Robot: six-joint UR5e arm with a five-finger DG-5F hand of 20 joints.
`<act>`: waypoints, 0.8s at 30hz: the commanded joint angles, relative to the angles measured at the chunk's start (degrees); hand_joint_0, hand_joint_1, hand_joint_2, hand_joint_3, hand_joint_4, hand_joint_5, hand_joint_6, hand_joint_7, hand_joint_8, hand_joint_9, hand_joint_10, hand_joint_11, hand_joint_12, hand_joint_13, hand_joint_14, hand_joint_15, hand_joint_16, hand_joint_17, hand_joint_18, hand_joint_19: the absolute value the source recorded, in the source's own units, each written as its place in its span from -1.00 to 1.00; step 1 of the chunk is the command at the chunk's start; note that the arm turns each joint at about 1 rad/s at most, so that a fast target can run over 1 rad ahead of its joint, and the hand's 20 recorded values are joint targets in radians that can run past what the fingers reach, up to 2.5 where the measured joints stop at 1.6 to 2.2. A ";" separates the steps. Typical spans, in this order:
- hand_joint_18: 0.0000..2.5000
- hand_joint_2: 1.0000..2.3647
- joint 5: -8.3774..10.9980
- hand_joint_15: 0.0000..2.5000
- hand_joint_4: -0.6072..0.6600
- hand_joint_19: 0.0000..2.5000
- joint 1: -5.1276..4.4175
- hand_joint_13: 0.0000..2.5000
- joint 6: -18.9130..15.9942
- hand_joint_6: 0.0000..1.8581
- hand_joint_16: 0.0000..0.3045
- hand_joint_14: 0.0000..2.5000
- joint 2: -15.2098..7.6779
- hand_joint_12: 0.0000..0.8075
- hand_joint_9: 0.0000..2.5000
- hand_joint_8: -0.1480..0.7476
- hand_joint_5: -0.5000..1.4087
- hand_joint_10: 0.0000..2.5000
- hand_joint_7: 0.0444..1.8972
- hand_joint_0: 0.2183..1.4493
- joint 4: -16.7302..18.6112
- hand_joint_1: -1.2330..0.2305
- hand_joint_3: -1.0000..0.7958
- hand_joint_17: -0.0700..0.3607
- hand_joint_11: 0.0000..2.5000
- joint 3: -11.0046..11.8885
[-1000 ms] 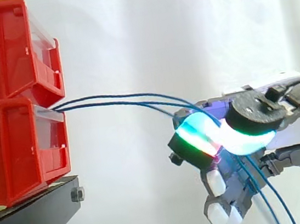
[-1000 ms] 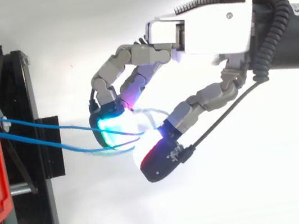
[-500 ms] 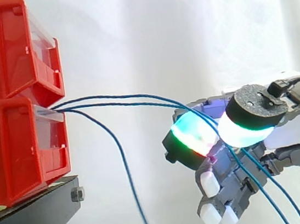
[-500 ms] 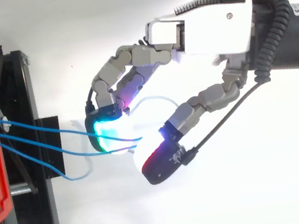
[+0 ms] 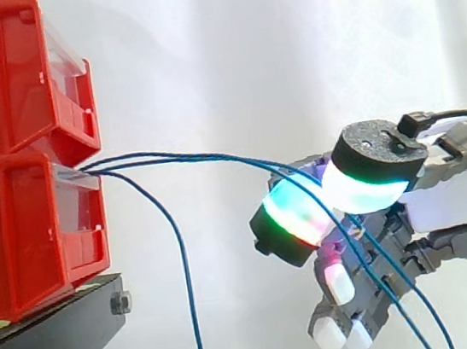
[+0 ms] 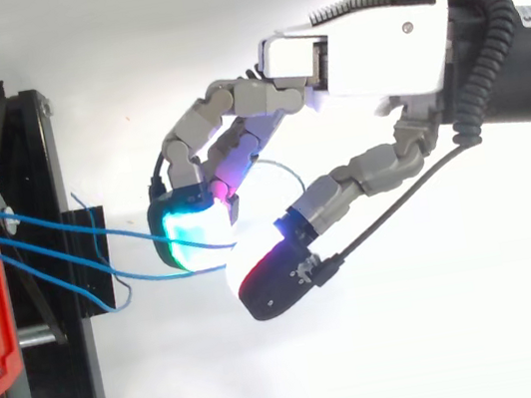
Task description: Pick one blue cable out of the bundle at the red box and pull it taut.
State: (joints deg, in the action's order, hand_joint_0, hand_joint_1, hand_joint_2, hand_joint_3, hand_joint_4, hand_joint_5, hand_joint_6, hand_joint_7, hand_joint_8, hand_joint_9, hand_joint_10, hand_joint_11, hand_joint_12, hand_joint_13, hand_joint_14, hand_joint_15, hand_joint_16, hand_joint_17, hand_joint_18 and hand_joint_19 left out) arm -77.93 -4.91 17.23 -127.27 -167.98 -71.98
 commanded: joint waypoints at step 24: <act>-0.50 -1.00 -0.03 -0.67 -0.16 -0.67 -0.01 -0.36 0.70 -0.16 -0.70 -0.99 0.00 -0.07 -0.13 -0.26 -0.58 -0.99 -0.02 -0.54 -0.07 -0.05 -0.44 -0.19 -0.52 0.00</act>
State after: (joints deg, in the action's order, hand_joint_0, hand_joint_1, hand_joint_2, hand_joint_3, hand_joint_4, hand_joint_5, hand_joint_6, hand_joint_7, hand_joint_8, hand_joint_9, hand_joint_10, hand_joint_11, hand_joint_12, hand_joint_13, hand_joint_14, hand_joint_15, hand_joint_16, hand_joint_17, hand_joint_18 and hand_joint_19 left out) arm -77.90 -4.91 17.91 -127.26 -168.05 -71.98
